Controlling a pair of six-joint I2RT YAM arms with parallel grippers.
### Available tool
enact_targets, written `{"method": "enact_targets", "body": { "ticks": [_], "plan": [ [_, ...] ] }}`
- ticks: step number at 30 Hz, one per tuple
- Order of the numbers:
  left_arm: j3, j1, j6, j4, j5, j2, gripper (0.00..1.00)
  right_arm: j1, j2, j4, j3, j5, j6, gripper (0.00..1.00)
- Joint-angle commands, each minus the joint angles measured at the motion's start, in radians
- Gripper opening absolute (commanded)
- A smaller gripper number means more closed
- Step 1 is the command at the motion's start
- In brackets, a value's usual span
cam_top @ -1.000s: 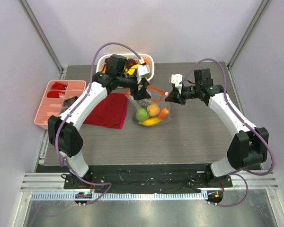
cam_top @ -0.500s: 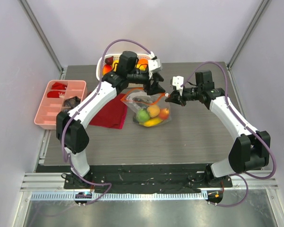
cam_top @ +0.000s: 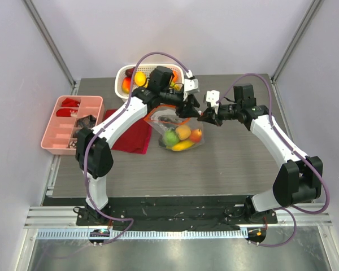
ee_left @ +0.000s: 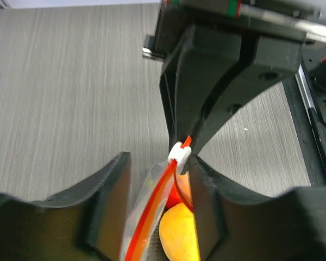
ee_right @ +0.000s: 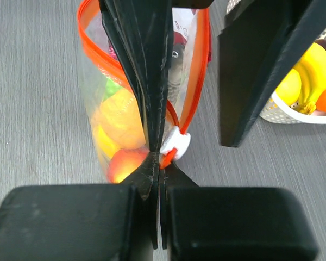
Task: Place the food in the zip-top bag and seal the zipper
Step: Zip the zipper food storage bag at the center of the board.
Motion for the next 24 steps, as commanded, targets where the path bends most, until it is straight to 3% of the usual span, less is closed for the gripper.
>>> {"method": "enact_targets", "body": {
  "ticks": [1, 5, 10, 12, 14, 15, 24],
  "plan": [
    [0.052, -0.006, 0.052, -0.041, 0.034, 0.007, 0.46, -0.008, -0.045, 0.050, 0.008, -0.036, 0.002, 0.01],
    [0.055, -0.006, 0.080, -0.073, 0.036, 0.010, 0.31, -0.011, -0.042, 0.050, 0.010, -0.039, 0.008, 0.01],
    [0.050, -0.006, 0.092, -0.082, 0.042, -0.001, 0.24, -0.012, -0.038, 0.053, 0.008, -0.036, 0.021, 0.01],
    [0.050, -0.006, 0.094, -0.081, 0.042, -0.004, 0.30, -0.016, -0.035, 0.050, 0.013, -0.040, 0.024, 0.01],
    [0.050, -0.006, 0.075, -0.060, 0.046, -0.002, 0.45, -0.016, -0.033, 0.054, 0.013, -0.046, 0.024, 0.01],
    [0.054, -0.008, 0.066, -0.040, 0.048, 0.001, 0.47, -0.016, -0.032, 0.054, 0.014, -0.051, 0.024, 0.01],
    [0.081, -0.020, 0.037, -0.007, 0.056, 0.021, 0.43, -0.017, -0.032, 0.059, 0.013, -0.048, 0.025, 0.01]
  ]
}}
